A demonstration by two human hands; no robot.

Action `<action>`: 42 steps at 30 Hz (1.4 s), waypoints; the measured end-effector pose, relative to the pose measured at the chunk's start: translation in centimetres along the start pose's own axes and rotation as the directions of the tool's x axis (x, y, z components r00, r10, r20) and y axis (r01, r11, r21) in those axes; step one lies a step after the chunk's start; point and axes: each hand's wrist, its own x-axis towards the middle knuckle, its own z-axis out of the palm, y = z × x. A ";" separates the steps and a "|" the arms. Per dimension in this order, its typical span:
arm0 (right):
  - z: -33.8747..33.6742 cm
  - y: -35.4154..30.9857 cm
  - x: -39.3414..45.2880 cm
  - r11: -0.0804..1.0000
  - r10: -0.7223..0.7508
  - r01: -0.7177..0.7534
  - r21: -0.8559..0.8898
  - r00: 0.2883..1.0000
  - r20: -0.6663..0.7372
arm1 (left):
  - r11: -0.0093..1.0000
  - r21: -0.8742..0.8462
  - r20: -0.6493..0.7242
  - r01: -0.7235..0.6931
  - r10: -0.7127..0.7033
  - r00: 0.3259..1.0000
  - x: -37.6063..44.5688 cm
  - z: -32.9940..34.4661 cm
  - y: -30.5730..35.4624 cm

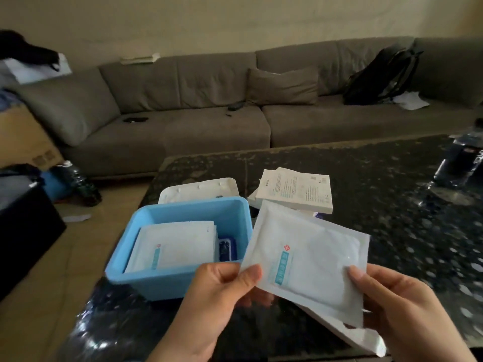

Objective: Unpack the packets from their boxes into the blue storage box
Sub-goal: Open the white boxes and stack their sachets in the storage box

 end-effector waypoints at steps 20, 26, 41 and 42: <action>18.0 -2.0 9.1 0.892 0.109 0.012 -0.452 0.965 0.240 | 0.712 0.689 -0.402 -0.136 0.531 0.746 2.1 -18.0 7.8; 19.7 -0.3 10.0 0.836 0.181 -0.026 -0.548 0.956 0.231 | 0.516 0.856 -0.204 -0.036 0.401 0.893 4.5 -18.0 6.3; 19.9 -4.2 11.1 0.079 0.102 0.449 -0.890 0.885 0.455 | 0.050 0.999 -0.014 -0.005 0.372 0.928 7.2 -16.7 4.2; 20.2 -4.0 11.4 0.021 0.074 0.494 -0.869 0.866 0.494 | 0.037 0.998 0.036 -0.053 0.363 0.931 7.5 -16.5 4.5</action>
